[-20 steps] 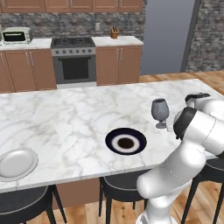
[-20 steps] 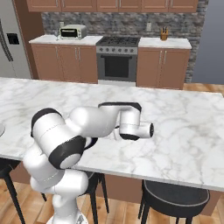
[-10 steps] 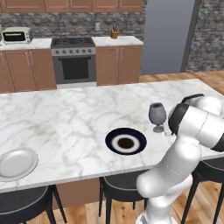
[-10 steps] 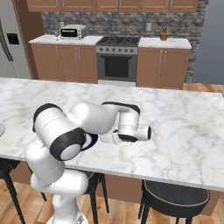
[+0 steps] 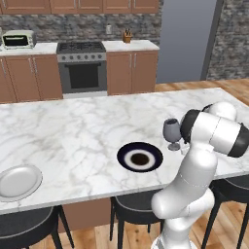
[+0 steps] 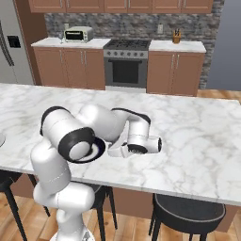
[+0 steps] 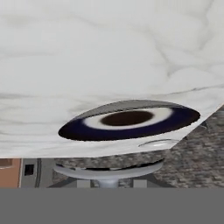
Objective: Retrieve the wine glasses from the counter and place one next to each plate.
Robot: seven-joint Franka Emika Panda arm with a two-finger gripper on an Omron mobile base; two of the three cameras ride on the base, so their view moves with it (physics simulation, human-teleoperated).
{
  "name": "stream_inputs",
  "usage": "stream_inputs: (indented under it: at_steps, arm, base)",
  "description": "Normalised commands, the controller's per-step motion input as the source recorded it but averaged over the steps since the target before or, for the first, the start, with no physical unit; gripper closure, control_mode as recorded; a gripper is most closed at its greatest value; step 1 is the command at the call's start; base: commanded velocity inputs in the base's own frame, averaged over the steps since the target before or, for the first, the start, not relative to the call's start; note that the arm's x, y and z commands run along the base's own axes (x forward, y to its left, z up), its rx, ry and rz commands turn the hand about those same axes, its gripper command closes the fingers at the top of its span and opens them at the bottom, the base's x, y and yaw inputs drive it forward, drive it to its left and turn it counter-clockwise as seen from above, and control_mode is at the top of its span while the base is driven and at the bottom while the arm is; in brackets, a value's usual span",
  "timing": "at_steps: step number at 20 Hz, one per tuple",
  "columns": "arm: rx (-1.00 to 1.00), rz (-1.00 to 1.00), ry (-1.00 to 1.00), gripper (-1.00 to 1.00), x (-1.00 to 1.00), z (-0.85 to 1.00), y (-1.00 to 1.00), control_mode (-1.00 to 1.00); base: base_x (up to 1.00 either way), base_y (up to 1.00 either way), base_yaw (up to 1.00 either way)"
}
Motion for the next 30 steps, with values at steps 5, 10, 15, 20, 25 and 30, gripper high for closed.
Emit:
stream_inputs:
  at_steps: [5,10,15,20,25,30]
  arm:
    - [0.00,0.04,0.00,1.00,0.09,-0.21,0.00,-1.00]
    - [0.00,0.05,0.00,1.00,0.09,-0.22,0.00,-1.00]
    - [0.00,0.03,0.00,1.00,0.19,-0.18,0.03,-1.00]
    - [0.00,0.01,0.00,1.00,0.32,-0.28,0.13,-1.00]
    - [0.00,0.02,0.00,1.00,0.30,-0.28,0.06,-1.00]
    - [0.00,0.11,0.00,1.00,0.17,-0.09,-0.20,-1.00]
  base:
    - [0.00,0.00,0.00]
    - [0.00,0.00,0.00]
    - [0.00,0.00,0.00]
    - [0.00,0.00,0.00]
    - [0.00,0.00,0.00]
    - [0.00,0.00,0.00]
